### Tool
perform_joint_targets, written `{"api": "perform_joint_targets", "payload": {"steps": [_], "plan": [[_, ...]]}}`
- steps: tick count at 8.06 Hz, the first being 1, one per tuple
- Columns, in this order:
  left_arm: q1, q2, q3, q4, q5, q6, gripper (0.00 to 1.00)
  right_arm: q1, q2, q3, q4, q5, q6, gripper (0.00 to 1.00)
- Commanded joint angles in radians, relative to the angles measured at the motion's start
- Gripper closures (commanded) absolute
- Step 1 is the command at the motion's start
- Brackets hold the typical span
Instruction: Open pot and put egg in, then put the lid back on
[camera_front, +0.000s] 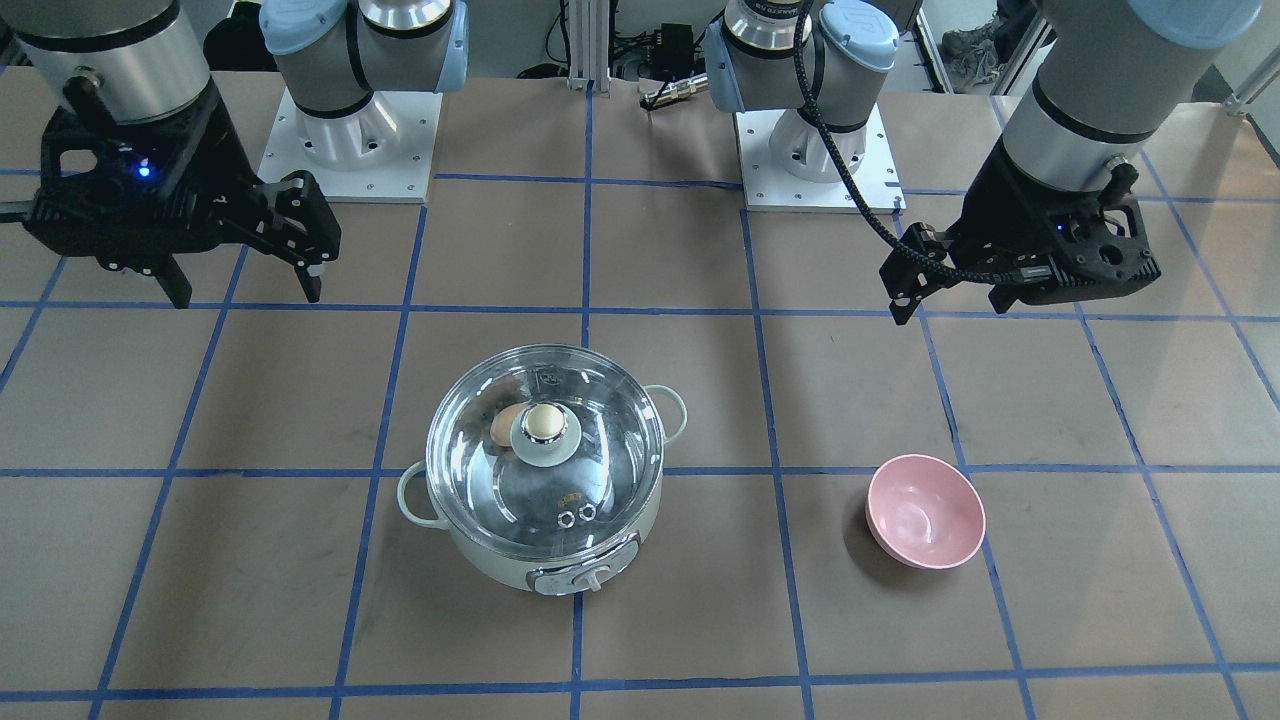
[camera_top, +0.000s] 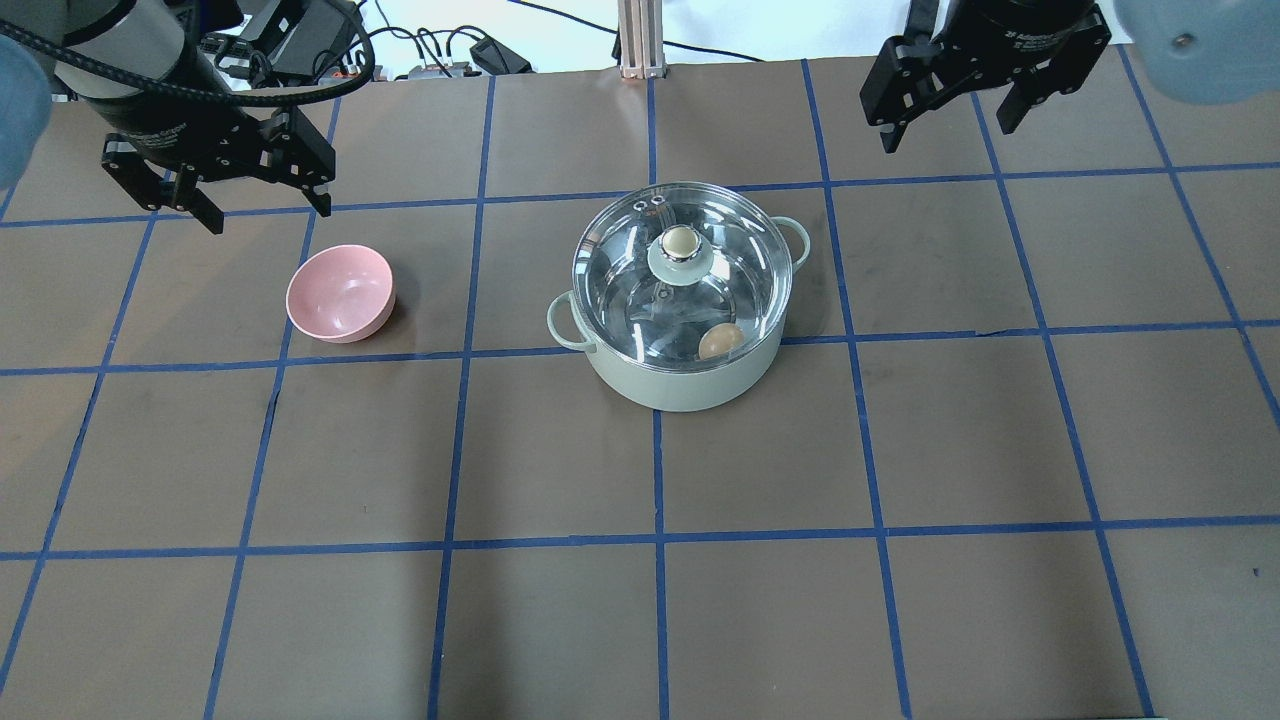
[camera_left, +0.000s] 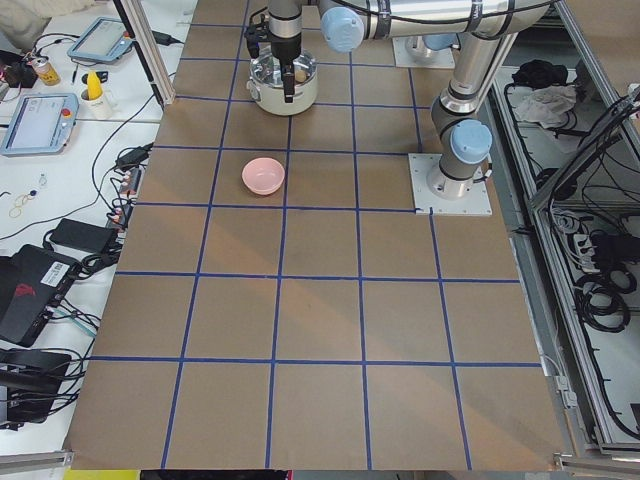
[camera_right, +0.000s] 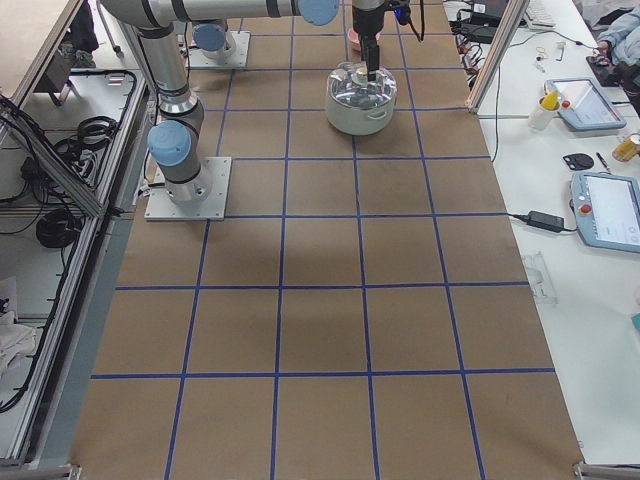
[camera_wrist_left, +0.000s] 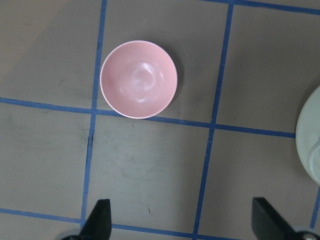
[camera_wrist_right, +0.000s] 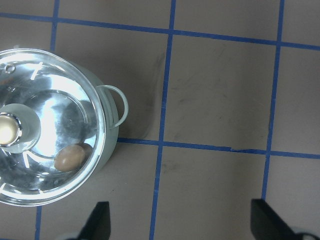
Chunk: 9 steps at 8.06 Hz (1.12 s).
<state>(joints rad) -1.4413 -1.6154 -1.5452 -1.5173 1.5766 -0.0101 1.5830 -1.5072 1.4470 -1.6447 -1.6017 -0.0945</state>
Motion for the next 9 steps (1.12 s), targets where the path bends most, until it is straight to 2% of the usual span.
{"api": "perform_joint_targets", "payload": {"steps": [1,6,9], "plan": [[-0.001,-0.012,-0.003,0.002,-0.053,0.005,0.00,0.043,-0.005,0.004,-0.006,0.003,0.030,0.00],[-0.004,0.003,-0.003,-0.003,-0.050,0.004,0.00,0.046,-0.005,0.007,0.003,0.011,0.029,0.00],[-0.004,0.006,-0.004,-0.003,-0.052,0.004,0.00,0.048,-0.004,0.013,-0.004,0.045,0.032,0.00]]}}
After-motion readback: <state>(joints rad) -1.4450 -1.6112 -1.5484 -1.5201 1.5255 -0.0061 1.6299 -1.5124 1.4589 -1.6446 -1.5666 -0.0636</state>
